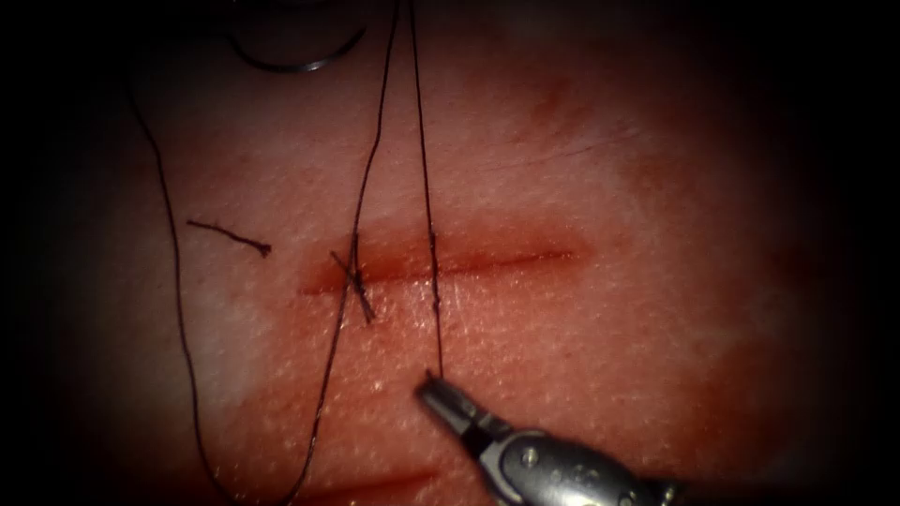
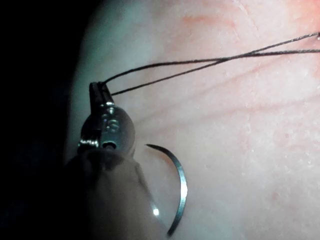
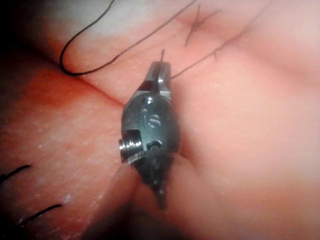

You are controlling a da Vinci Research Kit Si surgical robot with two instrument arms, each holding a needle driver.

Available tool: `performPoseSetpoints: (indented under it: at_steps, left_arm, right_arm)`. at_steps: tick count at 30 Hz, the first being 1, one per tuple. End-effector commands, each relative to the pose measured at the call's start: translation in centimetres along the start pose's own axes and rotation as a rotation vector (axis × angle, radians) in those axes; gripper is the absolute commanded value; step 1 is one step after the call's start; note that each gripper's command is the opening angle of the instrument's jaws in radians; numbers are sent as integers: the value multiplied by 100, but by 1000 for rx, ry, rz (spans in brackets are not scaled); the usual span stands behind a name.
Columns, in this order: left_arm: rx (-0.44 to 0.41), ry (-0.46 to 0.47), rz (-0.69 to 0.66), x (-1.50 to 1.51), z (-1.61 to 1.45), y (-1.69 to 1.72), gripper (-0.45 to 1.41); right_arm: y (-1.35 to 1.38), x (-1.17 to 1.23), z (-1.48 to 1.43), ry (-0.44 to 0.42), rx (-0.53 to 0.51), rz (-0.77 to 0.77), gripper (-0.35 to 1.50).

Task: Wound Closure
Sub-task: Tighten knot by pulling down on tail with right hand and pulling upward on working end of thread with left jaws, then wrap suture clockwise once around right needle holder

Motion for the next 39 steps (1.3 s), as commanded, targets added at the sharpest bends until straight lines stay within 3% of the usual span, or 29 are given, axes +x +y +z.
performPoseSetpoints:
  at_steps: [1, 11, 31, 37, 39]
  left_arm:
    - [5, 0, 1, -3, 8, -6, -45]
    - [12, -5, 1, -10, 10, -13, -45]
    - [17, -14, 1, -11, 5, -15, -45]
    - [7, 31, 3, 8, -6, 6, -45]
    - [-47, 81, -15, 35, -21, 23, -45]
  right_arm:
    - [-1, -13, 6, -23, -9, -6, -35]
    - [-3, -56, 11, -161, -22, 14, -35]
    - [-34, -48, -8, -209, 26, 41, -35]
    - [-20, -21, -2, -48, 91, 57, -35]
    - [-10, -5, -2, -7, 117, 34, -35]
